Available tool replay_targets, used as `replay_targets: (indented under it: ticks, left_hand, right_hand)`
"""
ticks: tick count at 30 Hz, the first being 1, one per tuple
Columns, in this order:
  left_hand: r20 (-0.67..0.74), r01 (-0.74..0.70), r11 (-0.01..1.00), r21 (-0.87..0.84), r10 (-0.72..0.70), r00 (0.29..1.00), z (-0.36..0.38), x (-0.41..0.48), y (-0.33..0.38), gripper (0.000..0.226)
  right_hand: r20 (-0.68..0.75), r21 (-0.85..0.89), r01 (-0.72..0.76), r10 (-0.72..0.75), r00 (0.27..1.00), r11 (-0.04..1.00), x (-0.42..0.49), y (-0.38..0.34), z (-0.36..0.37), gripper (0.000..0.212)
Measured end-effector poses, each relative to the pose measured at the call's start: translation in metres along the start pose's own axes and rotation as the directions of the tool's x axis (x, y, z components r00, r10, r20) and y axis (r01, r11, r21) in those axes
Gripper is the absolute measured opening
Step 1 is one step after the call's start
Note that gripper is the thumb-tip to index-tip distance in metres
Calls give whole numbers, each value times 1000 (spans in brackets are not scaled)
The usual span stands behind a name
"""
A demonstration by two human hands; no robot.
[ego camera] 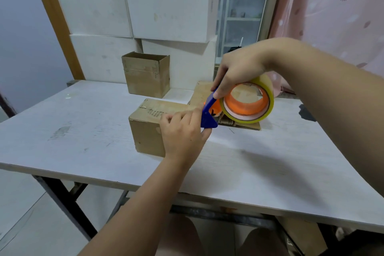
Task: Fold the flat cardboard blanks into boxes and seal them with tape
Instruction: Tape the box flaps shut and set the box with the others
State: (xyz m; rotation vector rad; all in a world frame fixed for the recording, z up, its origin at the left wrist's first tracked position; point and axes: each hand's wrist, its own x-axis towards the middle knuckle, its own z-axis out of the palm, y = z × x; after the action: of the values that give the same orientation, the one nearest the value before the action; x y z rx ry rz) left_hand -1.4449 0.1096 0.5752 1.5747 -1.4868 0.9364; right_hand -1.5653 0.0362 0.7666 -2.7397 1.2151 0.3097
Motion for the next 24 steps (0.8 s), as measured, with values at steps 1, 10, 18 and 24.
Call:
replay_targets:
  ticks: [1, 10, 18, 24]
  left_hand:
    - [4, 4, 1000, -2, -4, 1000, 1, 0, 0, 28]
    - [148, -10, 998, -61, 19, 989, -1, 3, -6, 33]
    - [538, -129, 972, -195, 216, 815, -22, 20, -24, 72]
    - [642, -42, 935, -353, 275, 716, -31, 34, -35, 62]
  right_hand:
    - [6, -7, -11, 11, 1000, 1000, 2, -2, -2, 45]
    - [239, 174, -160, 116, 964, 972, 28, 9, -8, 34]
    - [518, 554, -280, -61, 853, 784, 30, 60, 38, 28]
    - [568, 808, -446, -310, 762, 386, 25, 93, 100, 44]
